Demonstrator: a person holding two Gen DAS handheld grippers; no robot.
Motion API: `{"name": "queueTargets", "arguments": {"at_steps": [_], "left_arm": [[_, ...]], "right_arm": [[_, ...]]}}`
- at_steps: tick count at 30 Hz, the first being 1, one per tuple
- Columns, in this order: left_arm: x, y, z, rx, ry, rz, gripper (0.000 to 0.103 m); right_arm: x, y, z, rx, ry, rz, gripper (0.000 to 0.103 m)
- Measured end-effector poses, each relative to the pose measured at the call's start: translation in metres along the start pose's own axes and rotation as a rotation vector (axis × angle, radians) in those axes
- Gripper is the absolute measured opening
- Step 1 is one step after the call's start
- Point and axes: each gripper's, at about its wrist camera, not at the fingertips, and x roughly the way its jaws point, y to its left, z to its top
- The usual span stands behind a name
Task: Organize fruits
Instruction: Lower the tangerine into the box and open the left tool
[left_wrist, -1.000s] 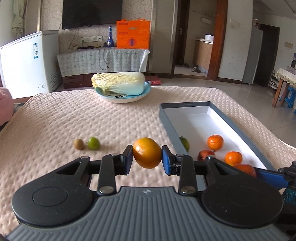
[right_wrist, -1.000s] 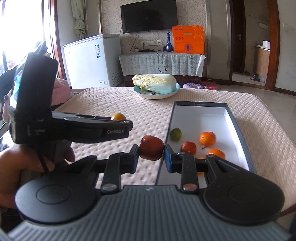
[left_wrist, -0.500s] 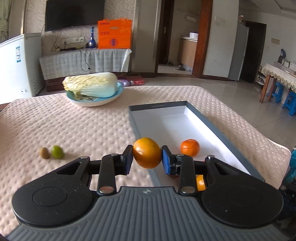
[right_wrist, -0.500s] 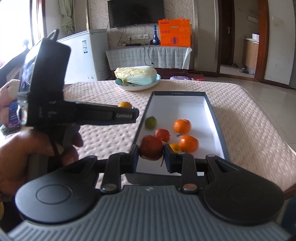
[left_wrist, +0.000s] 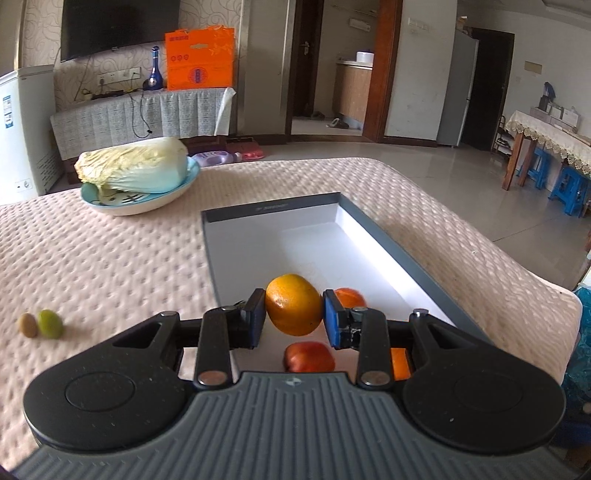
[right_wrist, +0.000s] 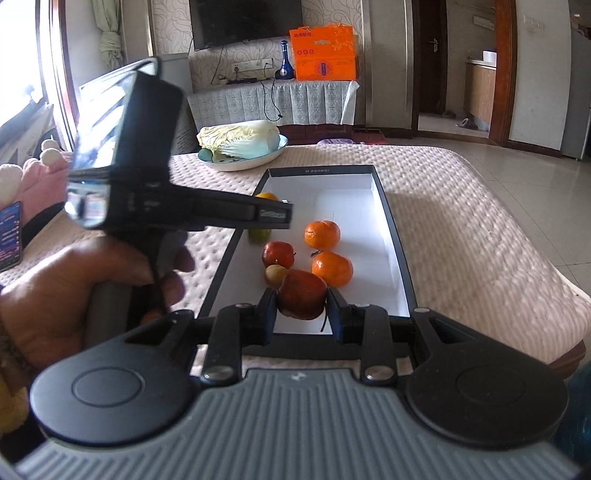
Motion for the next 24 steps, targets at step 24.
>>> {"name": "queueTargets", "arguments": {"at_steps": [24], "left_arm": [[0.017, -0.017, 0.006, 0.041, -0.010, -0.019, 0.051]], "right_arm": [[0.000, -0.007, 0.001, 0.009, -0.003, -0.004, 0.032]]}}
